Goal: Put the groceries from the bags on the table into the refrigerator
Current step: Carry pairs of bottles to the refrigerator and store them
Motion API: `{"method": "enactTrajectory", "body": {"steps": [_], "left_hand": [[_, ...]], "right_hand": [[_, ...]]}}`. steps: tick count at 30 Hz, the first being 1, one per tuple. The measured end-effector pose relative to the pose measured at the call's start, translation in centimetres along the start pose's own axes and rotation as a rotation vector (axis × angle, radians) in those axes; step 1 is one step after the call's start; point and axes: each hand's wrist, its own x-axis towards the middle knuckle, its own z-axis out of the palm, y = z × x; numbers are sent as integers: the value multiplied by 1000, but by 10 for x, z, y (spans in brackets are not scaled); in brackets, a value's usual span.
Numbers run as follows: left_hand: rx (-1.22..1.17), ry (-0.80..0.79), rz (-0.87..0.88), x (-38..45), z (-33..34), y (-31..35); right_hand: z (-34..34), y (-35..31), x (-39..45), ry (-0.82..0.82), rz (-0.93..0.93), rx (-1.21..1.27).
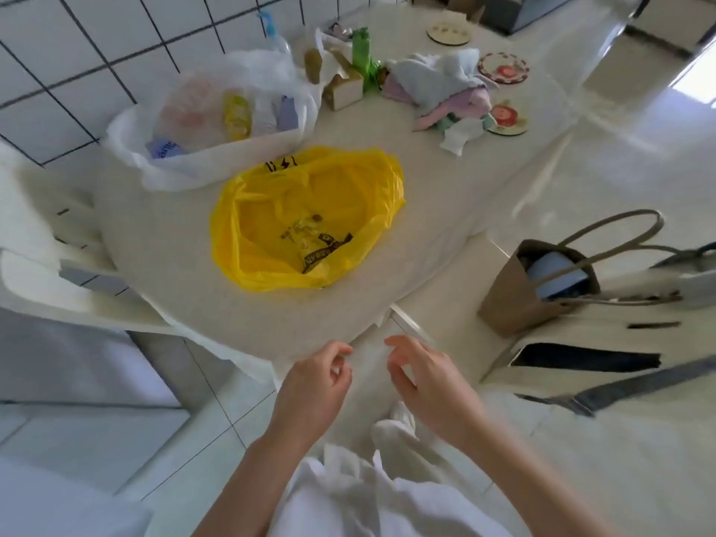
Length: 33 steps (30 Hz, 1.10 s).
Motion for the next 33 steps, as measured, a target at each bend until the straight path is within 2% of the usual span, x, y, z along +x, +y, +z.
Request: {"method": "enactTrajectory", "body": {"steps": [5,11,16,28,33], "left_hand": [[98,88,-46,42,-1,33],[87,254,-183,80,-30,29],[43,325,-283,115,-52,-1],[-28,461,-284,226,-129,-33],[-51,479,-332,283,-155,-39]], "right_hand": [[-49,20,72,-63,-162,-27],[-57,16,149,-163,-265,-32],[-53,-6,217,-234,-273,-26],[-51,-52,342,-273,-388,-91],[-47,-54,403,-354,-341,-18]]}}
